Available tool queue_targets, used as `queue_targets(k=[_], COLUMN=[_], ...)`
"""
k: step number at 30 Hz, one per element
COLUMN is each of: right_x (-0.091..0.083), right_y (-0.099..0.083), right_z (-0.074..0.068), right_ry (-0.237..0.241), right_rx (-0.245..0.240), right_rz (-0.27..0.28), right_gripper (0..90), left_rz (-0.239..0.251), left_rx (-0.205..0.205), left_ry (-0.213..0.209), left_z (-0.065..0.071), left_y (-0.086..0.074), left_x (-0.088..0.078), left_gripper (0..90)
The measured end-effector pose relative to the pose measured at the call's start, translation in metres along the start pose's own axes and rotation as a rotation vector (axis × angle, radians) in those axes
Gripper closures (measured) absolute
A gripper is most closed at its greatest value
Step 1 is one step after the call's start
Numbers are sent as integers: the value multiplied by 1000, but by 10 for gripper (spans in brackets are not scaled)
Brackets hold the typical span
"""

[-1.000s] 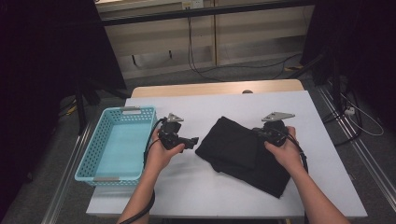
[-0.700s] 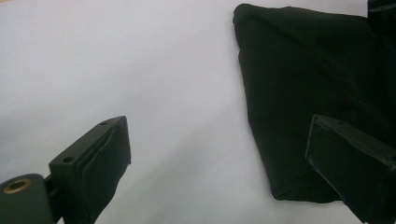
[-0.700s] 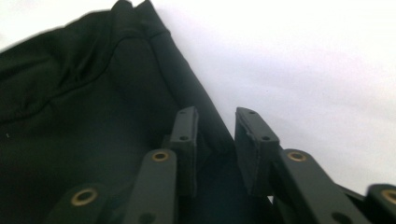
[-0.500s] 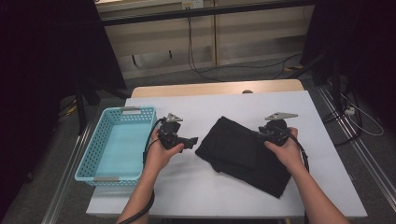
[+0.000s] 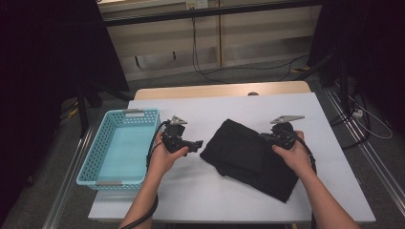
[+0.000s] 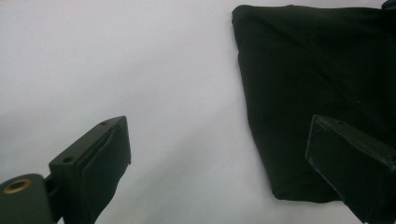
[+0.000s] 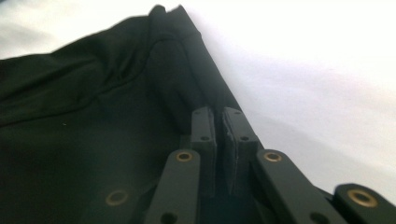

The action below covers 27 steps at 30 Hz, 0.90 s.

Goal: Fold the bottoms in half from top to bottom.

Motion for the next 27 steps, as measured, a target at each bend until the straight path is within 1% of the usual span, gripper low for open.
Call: queue_targets(k=[2, 3, 7, 12, 16, 22, 23, 24, 27], right_x=[-4, -6, -14, -23, -31, -40, -41, -42, -45], right_y=[0, 0, 1, 1, -2, -8, -9, -10, -13], right_z=[-2, -3, -5, -5, -4, -5, -5, -5, -5], right_ry=[8, 2, 4, 1, 13, 7, 4, -1, -2], right_rx=[6, -4, -3, 0, 13, 11, 9, 4, 10], right_rz=[-5, -6, 17, 26, 50, 49, 45, 42, 41], right_gripper=[834, 835, 836, 836, 836, 836, 836, 837, 836], left_rz=[6, 10, 14, 15, 16, 22, 20, 22, 21], left_rx=[-2, -4, 1, 3, 3, 4, 8, 16, 9], left_ry=[-2, -3, -4, -5, -4, -3, -7, -3, -9], left_z=[0, 0, 1, 1, 2, 3, 3, 3, 5], left_y=[1, 1, 2, 2, 2, 3, 3, 3, 3], left_x=[-1, -2, -3, -3, -3, -4, -5, -5, -5], left_gripper=[66, 66, 66, 66, 66, 66, 66, 66, 66])
Point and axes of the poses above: each handheld gripper's, and its own axes: x roughly forward along the jaws, y roughly out of its top, z roughly to its right, the point moved 2 cm from there along x, roughly forward along the jaws, and after that the axes turned 15 degrees about y, right-handed, at the moved point
